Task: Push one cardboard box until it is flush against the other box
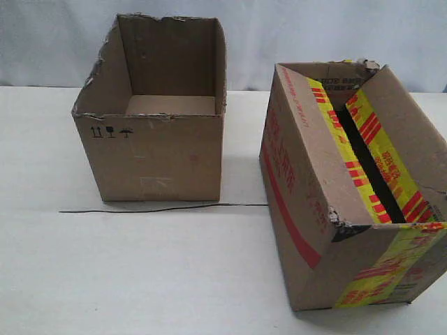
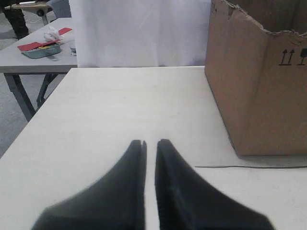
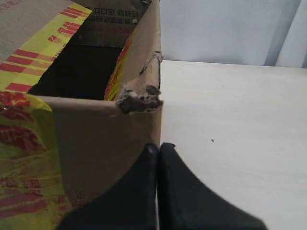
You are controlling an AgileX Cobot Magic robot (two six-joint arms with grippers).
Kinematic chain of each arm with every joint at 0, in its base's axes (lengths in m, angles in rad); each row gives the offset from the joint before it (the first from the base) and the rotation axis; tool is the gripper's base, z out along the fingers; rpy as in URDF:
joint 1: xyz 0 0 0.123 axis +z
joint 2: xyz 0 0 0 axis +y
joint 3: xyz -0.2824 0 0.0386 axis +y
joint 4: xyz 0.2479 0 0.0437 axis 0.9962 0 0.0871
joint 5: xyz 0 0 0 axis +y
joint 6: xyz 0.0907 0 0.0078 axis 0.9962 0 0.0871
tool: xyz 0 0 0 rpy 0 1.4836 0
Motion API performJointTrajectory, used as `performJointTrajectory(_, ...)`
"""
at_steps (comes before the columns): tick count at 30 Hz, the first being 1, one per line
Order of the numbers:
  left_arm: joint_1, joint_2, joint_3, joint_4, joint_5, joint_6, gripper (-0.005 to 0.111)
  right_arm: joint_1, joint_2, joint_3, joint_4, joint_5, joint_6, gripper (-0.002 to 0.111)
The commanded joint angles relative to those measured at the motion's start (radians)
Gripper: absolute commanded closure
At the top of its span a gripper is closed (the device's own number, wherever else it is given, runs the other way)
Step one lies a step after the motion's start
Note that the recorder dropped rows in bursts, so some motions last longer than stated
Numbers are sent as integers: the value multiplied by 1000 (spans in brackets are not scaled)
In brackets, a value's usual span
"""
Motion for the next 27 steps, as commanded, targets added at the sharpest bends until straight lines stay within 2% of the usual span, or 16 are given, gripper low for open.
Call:
performJointTrajectory(1, -8, -1, 2, -9, -12, -4, 107, -7, -4, 5, -1, -13, 0, 108)
performJointTrajectory(11, -8, -1, 2, -9, -12, -4, 107, -7, -4, 3, -1, -3, 0, 108)
performJointTrajectory(20, -8, -1, 2, -9, -12, -4, 107, -7, 164, -331, -1, 36, 0, 108)
performJointTrajectory(27, -8, -1, 2, -9, -12, -4, 107, -7, 159, -402, -1, -76, 0, 108)
